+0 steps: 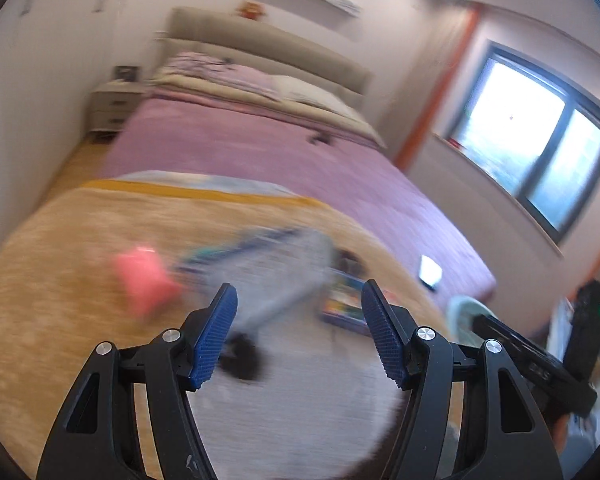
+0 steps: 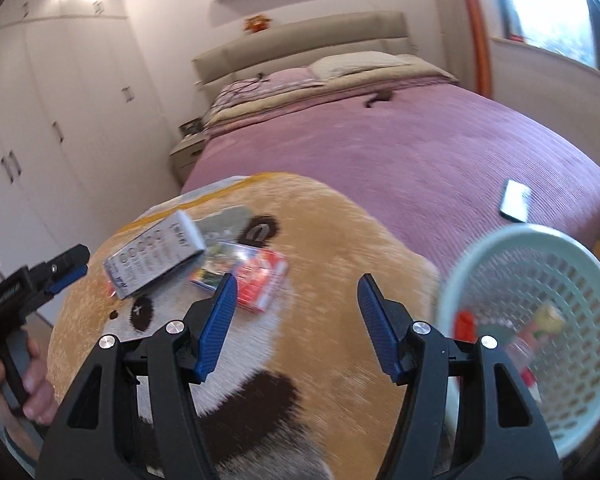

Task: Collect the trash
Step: 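Grasp the pink bag with the left gripper while the right grasps the tiger-print box, then carry the pink bag and tiger-print box over the basket and release both, then grasp the teal packet with the left gripper while the right grasps the dark blue carton, then carry the teal packet and blue carton over the basket and release both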

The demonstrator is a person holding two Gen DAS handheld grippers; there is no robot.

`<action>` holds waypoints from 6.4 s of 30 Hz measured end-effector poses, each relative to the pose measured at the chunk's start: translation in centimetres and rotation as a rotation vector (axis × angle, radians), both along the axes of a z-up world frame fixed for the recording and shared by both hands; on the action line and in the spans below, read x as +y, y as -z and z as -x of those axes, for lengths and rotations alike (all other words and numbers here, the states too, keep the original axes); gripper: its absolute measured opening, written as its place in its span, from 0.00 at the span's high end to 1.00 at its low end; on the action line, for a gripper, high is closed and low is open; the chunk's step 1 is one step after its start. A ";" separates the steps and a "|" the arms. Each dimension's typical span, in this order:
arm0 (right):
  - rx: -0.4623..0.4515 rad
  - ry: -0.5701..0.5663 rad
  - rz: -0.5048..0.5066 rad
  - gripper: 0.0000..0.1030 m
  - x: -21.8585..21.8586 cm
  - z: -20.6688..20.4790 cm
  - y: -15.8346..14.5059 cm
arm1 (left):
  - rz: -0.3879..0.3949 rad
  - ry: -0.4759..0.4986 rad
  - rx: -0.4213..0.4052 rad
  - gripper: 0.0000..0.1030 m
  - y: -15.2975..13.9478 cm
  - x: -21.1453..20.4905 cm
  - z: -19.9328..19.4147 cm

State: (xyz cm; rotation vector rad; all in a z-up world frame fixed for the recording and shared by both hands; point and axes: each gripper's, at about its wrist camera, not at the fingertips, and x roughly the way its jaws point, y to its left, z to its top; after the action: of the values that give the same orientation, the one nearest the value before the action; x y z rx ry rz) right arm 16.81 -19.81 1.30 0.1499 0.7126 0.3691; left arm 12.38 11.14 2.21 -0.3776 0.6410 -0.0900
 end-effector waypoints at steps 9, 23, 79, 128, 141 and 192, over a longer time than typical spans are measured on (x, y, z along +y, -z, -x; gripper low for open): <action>-0.002 -0.147 0.052 0.46 6.5 -4.4 1.0 | 0.088 -0.158 0.154 0.41 3.6 8.6 -4.0; 0.139 -0.180 0.014 0.44 8.1 -10.0 4.4 | -0.004 -0.129 0.190 0.60 6.3 7.6 -6.6; -0.057 0.078 0.161 0.43 -6.6 8.8 0.9 | -0.093 0.396 0.004 0.62 0.9 -10.2 5.5; 0.051 0.299 -0.111 0.36 -19.6 5.5 3.6 | 0.116 0.590 0.042 0.36 2.0 -23.5 -0.5; 0.010 0.000 -0.065 0.36 -3.5 4.5 0.5 | 0.086 0.246 -0.061 0.38 -0.9 -7.4 2.0; -0.017 -0.026 0.221 0.65 15.5 0.6 4.3 | -0.096 0.029 0.054 0.55 5.3 4.3 -6.7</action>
State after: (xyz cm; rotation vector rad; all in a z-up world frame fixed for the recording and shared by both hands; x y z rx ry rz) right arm 16.25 -4.28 -2.97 -0.0717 0.7341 0.3134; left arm 19.08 15.44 -3.13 -0.2792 0.7016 -0.0767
